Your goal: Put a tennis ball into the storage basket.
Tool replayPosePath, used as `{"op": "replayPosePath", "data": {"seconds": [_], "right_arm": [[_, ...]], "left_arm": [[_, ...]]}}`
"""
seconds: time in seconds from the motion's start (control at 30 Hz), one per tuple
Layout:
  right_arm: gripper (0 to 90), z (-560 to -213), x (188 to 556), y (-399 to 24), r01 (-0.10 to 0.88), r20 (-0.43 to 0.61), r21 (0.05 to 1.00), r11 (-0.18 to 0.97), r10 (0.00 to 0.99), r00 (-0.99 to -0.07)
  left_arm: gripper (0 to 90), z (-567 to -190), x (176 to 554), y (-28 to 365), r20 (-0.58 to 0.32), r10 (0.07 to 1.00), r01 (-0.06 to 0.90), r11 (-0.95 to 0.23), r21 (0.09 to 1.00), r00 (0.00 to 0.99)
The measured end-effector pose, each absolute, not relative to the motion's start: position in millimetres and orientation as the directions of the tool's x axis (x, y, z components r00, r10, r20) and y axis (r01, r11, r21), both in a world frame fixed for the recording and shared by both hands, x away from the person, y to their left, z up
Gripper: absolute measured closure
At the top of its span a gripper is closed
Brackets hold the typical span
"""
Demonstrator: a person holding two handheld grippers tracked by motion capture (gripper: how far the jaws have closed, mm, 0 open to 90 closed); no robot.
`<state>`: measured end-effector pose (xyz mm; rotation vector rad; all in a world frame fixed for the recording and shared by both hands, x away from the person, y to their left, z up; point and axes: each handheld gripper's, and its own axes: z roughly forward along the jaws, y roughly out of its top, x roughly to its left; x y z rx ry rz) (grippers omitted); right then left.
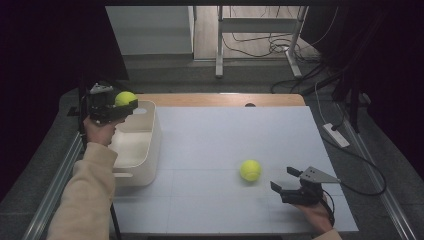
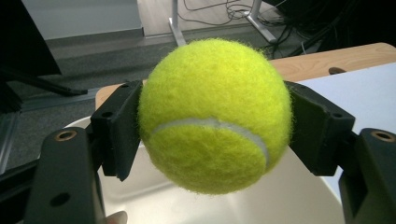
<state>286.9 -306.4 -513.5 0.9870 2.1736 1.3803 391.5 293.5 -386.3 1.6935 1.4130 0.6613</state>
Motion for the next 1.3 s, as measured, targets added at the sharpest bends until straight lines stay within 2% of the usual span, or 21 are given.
{"op": "replayPosePath", "data": {"seconds": [0.43,0.6,1.03,1.13,1.17,1.3], "right_arm": [[12.3,-513.7,286.8,-306.1,0.358,0.05,0.893,0.272,0.731,-0.68],[12.3,-513.9,287.0,-305.7,0.359,0.049,0.892,0.274,0.731,-0.68],[12.3,-513.9,287.0,-305.7,0.358,0.048,0.892,0.275,0.73,-0.681],[12.3,-513.9,286.9,-305.7,0.358,0.048,0.892,0.275,0.731,-0.681],[12.3,-513.8,286.7,-305.8,0.358,0.049,0.892,0.274,0.731,-0.681],[12.3,-513.8,286.7,-306.0,0.357,0.048,0.893,0.274,0.73,-0.682]], "left_arm": [[27.0,-392.4,392.6,297.1,-0.101,0.97,0.573,-0.045,0.818,0.219],[26.8,-397.7,395.6,298.0,-0.09,0.973,0.613,-0.061,0.787,0.213],[26.3,-398.2,394.7,296.0,-0.071,0.976,0.614,-0.071,0.786,0.204],[21.6,-397.3,394.4,294.2,-0.048,0.982,0.609,-0.076,0.79,0.185],[16.3,-394.6,392.2,293.6,-0.059,0.982,0.593,-0.06,0.803,0.18],[11.8,-389.8,388.0,291.4,-0.071,0.978,0.568,-0.055,0.821,0.197]]}}
